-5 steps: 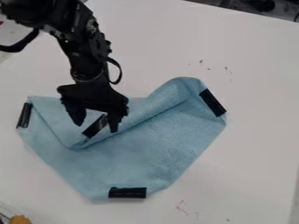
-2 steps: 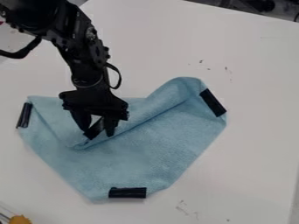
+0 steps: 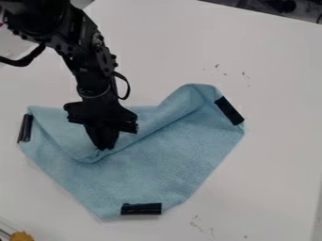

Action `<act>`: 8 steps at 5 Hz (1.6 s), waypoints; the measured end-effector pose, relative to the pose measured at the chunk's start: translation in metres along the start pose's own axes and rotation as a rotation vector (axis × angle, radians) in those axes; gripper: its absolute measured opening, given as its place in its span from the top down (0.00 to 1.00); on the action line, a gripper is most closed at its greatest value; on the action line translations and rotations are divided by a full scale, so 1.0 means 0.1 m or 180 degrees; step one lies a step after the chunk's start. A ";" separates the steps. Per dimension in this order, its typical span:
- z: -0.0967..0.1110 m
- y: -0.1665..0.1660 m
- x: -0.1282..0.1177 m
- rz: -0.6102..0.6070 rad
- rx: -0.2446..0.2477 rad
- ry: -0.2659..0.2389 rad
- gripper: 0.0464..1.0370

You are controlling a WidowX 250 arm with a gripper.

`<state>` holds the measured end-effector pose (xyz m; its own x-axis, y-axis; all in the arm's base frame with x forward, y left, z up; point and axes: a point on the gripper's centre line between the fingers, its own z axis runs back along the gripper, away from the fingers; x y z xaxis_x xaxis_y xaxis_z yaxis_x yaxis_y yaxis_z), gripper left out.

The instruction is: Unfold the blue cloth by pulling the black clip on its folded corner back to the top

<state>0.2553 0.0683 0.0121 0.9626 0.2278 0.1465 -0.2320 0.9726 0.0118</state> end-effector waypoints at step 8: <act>-0.24 0.25 1.75 -0.1387 -0.0067 -0.0414 0.96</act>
<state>0.4209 0.1331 0.0142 0.9439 -0.2092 0.2554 0.1950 0.9775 0.0802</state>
